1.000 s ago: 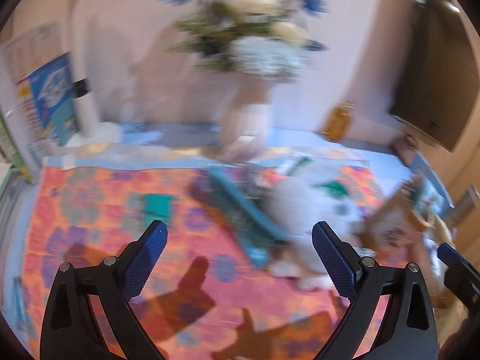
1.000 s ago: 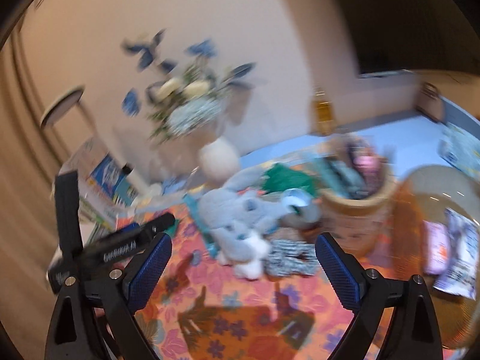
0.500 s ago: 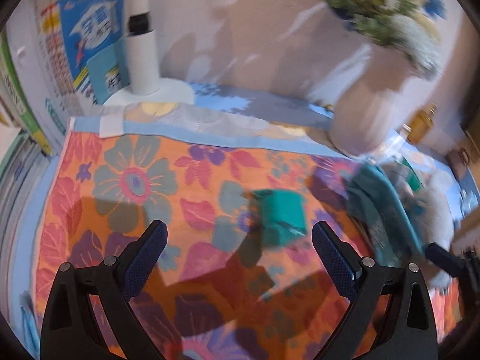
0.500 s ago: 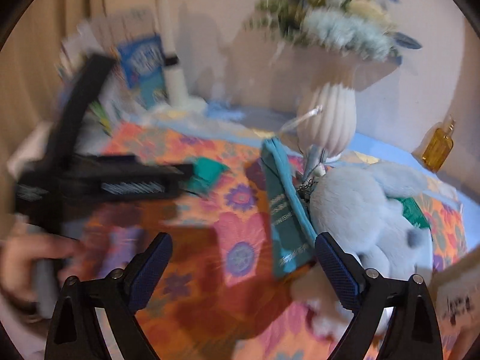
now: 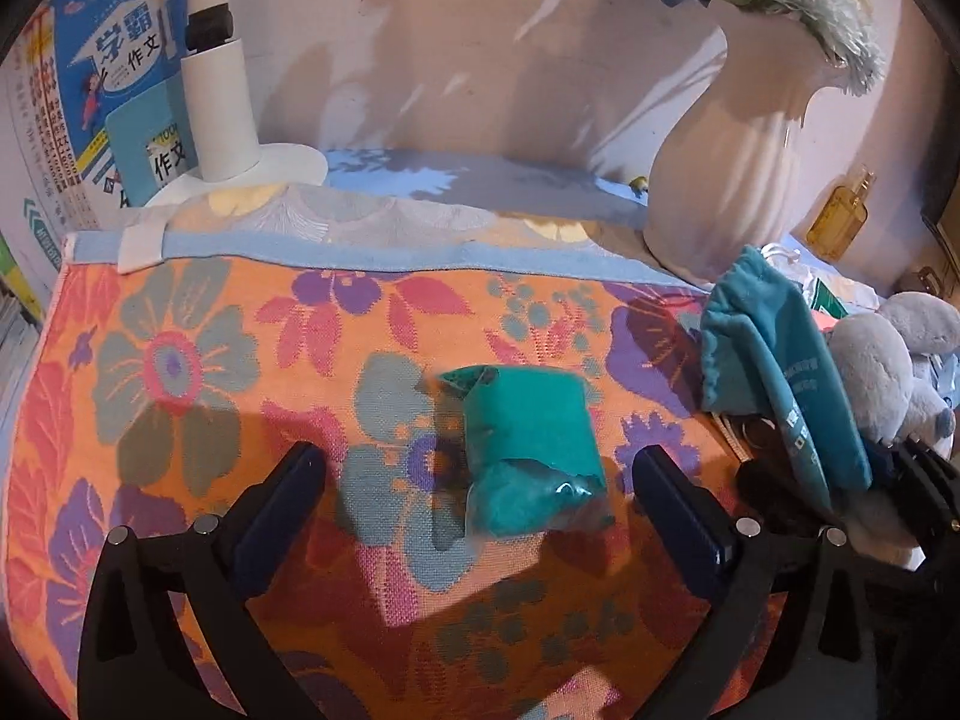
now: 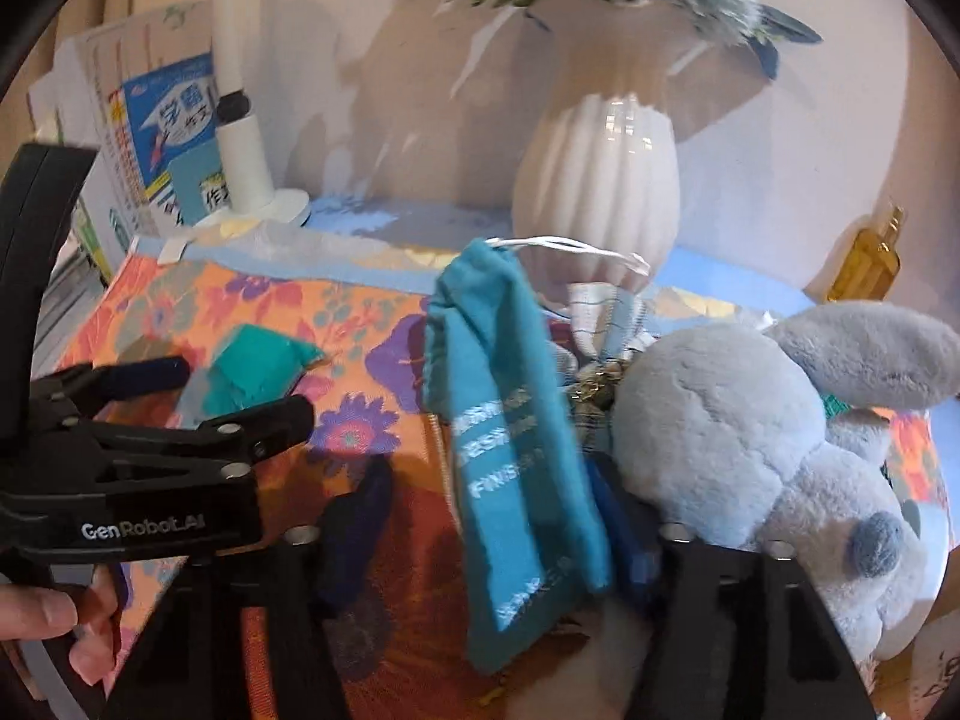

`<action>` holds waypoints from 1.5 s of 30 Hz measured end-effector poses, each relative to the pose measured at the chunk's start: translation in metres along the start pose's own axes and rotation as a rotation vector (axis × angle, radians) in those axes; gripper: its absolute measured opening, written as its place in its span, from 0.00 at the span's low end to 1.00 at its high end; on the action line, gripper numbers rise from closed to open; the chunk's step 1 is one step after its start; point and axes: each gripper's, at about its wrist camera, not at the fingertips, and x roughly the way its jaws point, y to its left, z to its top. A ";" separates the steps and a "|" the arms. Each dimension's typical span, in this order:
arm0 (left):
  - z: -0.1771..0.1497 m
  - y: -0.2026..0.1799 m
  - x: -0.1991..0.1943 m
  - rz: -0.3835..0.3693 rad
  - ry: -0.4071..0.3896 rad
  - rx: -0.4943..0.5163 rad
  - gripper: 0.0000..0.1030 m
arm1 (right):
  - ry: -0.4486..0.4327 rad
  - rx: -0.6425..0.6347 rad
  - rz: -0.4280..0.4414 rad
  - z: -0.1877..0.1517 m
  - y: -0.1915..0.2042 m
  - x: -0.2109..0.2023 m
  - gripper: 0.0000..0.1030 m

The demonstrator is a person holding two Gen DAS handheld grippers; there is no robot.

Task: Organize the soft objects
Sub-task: 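Grasp the teal pouch with the left tool while the right grasps the teal drawstring bag, then carry both teal items to the amber plate and open both tools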

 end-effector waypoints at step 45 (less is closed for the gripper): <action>-0.056 0.008 -0.049 -0.266 -0.054 -0.166 0.35 | -0.143 0.386 0.409 -0.089 -0.046 -0.075 0.12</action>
